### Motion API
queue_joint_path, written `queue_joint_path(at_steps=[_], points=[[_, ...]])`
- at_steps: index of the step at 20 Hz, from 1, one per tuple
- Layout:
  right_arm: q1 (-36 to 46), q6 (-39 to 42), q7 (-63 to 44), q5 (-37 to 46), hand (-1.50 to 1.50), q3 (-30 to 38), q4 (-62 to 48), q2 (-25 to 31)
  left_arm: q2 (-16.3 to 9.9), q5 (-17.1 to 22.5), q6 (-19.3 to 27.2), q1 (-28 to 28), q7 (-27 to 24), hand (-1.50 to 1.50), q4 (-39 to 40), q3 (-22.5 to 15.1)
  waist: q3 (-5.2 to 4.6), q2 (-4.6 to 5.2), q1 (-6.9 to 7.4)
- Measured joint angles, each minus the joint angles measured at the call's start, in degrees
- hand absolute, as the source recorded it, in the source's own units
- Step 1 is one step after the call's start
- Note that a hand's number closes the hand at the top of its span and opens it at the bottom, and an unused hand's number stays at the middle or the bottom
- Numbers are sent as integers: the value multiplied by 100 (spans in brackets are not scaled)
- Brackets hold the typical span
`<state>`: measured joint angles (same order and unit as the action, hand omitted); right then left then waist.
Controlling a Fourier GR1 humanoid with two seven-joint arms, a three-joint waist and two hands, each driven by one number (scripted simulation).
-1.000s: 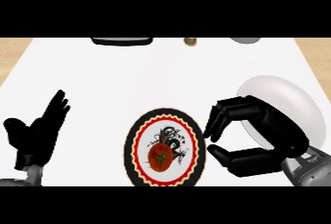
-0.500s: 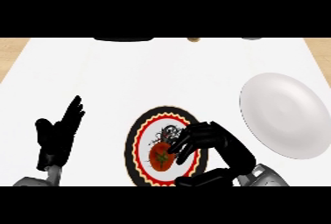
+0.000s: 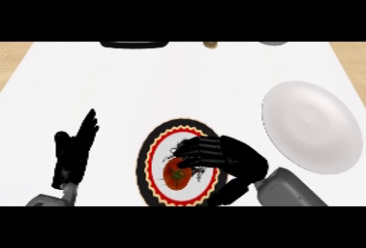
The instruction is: Pick the tomato from the plate and place it in the plate
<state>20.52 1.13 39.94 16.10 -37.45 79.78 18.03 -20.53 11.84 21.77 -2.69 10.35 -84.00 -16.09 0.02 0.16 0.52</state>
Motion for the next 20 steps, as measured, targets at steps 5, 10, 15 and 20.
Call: queue_joint_path(at_steps=[5, 10, 15, 20], points=[[349, -68, -959, 933, -150, -184, 427, 144, 16, -17, -43, -88, 24, 0, 101, 111, -7, -30, -59], [651, 535, -1983, 1609, -150, -508, 661, 239, 102, -73, -95, -96, -59, 0, 207, 127, -9, -35, -62], [826, 1294, -2806, 2015, -150, -736, 759, 58, 161, -203, -73, -89, 34, 0, 113, 131, -7, -31, -45], [878, 1711, -3072, 2470, -150, -675, 511, -367, 256, -312, -196, -41, 55, 0, 90, 243, -4, -22, -32]])
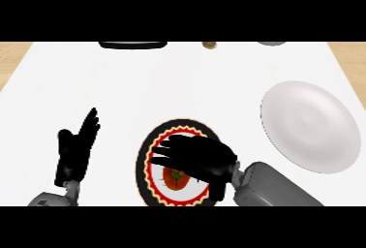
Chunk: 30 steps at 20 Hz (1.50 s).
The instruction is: Pick the tomato from the plate and place it in the plate
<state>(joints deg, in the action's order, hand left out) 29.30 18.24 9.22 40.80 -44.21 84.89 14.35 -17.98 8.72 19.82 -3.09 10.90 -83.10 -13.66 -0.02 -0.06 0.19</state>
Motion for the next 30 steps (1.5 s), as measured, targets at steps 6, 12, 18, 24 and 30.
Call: queue_joint_path(at_steps=[6, 12, 18, 24, 30], points=[[-11, 257, 129, 564, -150, 249, -412, -521, 193, -203, -153, 80, -54, 0, 52, 160, 1, 4, 4], [-222, 425, 409, 1077, -150, 451, -532, -728, 361, -428, -235, 104, 126, 0, -64, 298, 2, 4, -2], [-215, 374, 482, 1444, -150, 530, -999, -1179, 443, -489, -455, -61, 188, 0, 24, 538, 2, 6, 3], [-215, 187, 843, 1750, 150, 739, -1446, -1250, 525, -620, -634, 72, 40, 0, 54, 721, 2, 6, 6], [-119, -417, 1204, 2010, 150, 623, -1879, -1345, 593, -729, -727, 76, 160, 0, -51, 776, 2, 3, 21]])
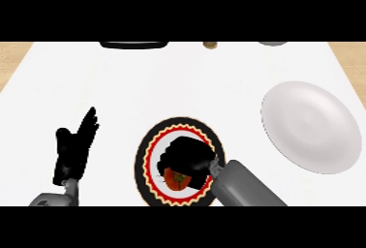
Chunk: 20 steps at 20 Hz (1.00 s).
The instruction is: Pick the tomato from the plate and place it in the plate
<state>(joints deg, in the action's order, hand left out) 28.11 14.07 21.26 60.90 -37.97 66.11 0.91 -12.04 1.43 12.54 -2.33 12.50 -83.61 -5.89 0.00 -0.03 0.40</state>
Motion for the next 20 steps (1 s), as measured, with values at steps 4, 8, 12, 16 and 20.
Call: queue_joint_path(at_steps=[4, 8, 12, 16, 20], points=[[-105, -236, 172, 193, 150, 72, 71, -35, 101, -58, -56, -13, -11, 0, 38, 67, 3, -3, -12], [-407, -278, -12, 205, 150, 440, 339, 179, 82, -74, -94, 97, -14, 0, -64, 129, 2, -10, -50], [-1038, -354, -470, -72, 150, 1116, 543, 584, 108, -103, -25, 200, -34, 0, -101, 151, 7, -41, -167], [-1529, -499, -925, -242, 150, 1712, 1216, 933, 135, -144, 5, 229, -36, 0, -121, 143, 2, -40, -194], [-1984, -587, -1031, -478, 150, 2206, 2224, 1300, 143, -143, -25, 250, 19, 0, -209, 142, 0, -34, -170]])
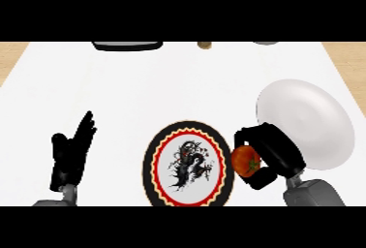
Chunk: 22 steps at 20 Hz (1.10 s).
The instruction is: Pick the tomato from the plate and place it in the plate
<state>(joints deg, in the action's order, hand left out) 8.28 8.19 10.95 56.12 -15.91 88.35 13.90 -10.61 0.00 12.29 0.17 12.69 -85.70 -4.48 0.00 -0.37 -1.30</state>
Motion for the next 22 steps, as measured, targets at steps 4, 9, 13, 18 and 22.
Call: queue_joint_path(at_steps=[4, 9, 13, 18, 22], points=[[-373, -27, -67, -495, 150, 569, 1082, 141, 16, -31, 10, 31, -5, 0, 11, 7, -1, -2, -22], [-418, -169, -405, -881, 150, 1397, 1829, 178, 45, -34, -29, -50, 21, 0, 42, 23, -1, 13, 32], [-354, -32, -812, -1102, 150, 1899, 2054, 189, 16, 13, -158, -126, -66, 0, 169, 137, -2, 25, 82], [66, -19, -861, -1257, 150, 2425, 1432, 324, 68, -48, -233, -218, -104, 0, 279, 189, 0, 36, 125], [565, -74, -803, -1235, 150, 2655, 632, 477, 76, -86, -307, -225, -199, 0, 356, 263, 1, 40, 147]])
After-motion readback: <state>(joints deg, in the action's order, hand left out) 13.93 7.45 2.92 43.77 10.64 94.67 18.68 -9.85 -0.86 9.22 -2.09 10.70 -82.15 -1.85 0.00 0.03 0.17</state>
